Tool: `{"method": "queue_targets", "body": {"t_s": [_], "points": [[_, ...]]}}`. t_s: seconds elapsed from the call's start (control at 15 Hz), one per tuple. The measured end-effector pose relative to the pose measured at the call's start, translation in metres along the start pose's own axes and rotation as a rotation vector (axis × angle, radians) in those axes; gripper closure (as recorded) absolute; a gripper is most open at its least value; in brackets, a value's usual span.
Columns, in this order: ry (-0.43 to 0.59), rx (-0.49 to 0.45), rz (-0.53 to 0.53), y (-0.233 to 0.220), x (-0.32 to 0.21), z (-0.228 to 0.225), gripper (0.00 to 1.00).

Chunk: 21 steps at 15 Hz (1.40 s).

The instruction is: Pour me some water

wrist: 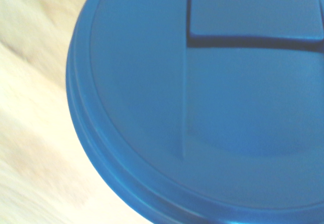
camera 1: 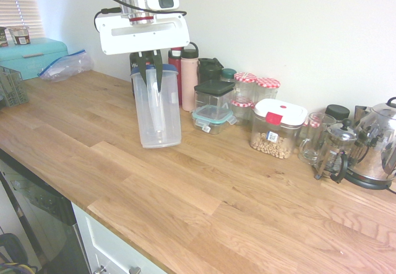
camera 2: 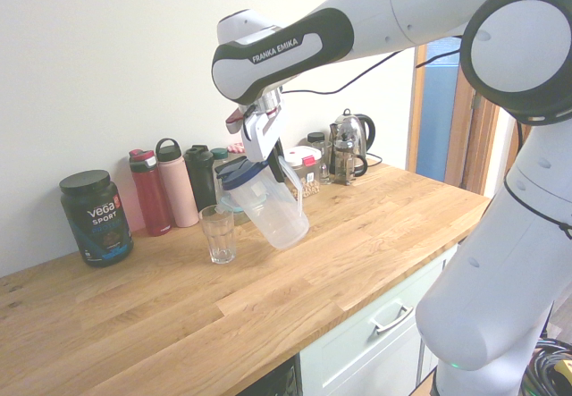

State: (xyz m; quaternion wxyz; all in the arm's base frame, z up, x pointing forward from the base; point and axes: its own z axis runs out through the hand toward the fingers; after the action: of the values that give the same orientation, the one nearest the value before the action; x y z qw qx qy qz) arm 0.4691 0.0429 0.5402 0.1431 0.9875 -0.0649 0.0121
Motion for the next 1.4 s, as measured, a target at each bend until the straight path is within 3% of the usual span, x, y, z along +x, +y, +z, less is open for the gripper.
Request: {"method": "queue_targets", "body": {"t_s": [0.67,1.4], "points": [[-0.032,-0.272,-0.089,-0.059,0.04,0.015,1.0],[-0.053,-0.358,-0.129,-0.071,0.033,0.006,1.0]]}}
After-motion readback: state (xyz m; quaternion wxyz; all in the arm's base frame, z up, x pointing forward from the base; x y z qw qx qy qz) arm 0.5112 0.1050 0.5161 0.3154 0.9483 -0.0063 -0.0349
